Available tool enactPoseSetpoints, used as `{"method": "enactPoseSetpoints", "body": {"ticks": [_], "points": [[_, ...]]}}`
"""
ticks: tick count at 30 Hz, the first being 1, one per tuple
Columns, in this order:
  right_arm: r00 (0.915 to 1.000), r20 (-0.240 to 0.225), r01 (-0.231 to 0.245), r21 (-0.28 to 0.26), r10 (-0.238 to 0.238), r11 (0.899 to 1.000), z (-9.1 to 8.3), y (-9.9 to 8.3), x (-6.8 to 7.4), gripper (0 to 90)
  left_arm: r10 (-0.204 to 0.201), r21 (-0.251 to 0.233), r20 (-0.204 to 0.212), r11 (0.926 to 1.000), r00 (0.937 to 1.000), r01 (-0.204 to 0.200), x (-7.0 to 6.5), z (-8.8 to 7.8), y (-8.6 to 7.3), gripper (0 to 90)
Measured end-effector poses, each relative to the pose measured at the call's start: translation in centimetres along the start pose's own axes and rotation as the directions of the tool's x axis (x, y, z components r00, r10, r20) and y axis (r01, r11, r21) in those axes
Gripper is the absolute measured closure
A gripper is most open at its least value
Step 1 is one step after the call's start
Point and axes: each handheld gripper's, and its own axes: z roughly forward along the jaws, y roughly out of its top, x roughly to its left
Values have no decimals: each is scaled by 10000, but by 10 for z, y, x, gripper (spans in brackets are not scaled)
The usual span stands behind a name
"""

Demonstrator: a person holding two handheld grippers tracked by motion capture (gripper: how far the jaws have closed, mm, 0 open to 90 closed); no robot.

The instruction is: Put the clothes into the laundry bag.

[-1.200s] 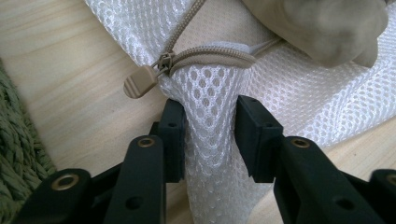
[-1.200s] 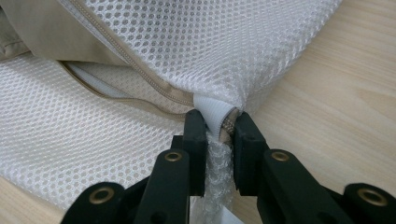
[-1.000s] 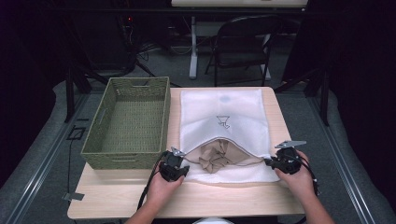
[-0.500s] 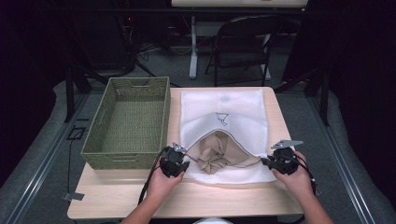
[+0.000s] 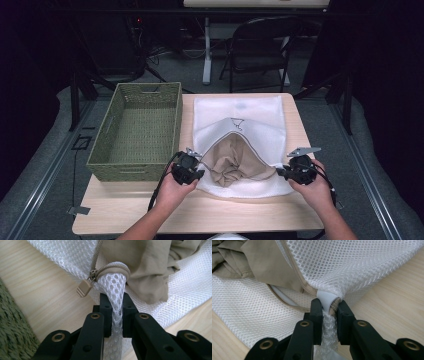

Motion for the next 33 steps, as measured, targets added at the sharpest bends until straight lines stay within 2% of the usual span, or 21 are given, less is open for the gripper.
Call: {"method": "enactPoseSetpoints", "body": {"ticks": [7,10,13,14,17,24,26,29,30,33], "points": [[9994,75,345,64,-345,9994,-5,11,4,777,79,211,-11,9997,10000,-79,-3,-2,9,833],[9992,23,398,38,-398,9992,-8,13,2,777,234,402,7,9989,9997,-234,-2,-3,13,832],[9990,-93,426,46,-426,9991,-11,16,-1,777,124,458,138,9989,9998,-130,0,-5,17,832],[9990,-168,421,78,-420,9991,-11,16,-1,776,-85,429,262,9991,9996,74,0,-5,18,832],[9985,-382,388,114,-384,9992,-14,20,-5,776,-137,490,402,9987,9991,117,2,-9,22,830],[9965,-831,55,166,-41,9998,-24,31,-14,776,-288,518,596,9983,9978,257,6,-19,32,831],[9919,-1238,-270,134,284,9995,-28,37,-19,777,-327,453,614,9985,9976,300,8,-24,37,831],[9901,-1345,-383,166,402,9991,-30,40,-22,777,-468,391,806,9983,9956,438,10,-27,39,831],[9878,-1438,-581,198,603,9981,-32,42,-24,777,-538,307,906,9982,9944,512,12,-28,40,831],[9847,-1556,-767,214,791,9968,-33,44,-28,777,-614,238,933,9980,9937,594,15,-31,42,832]]}}
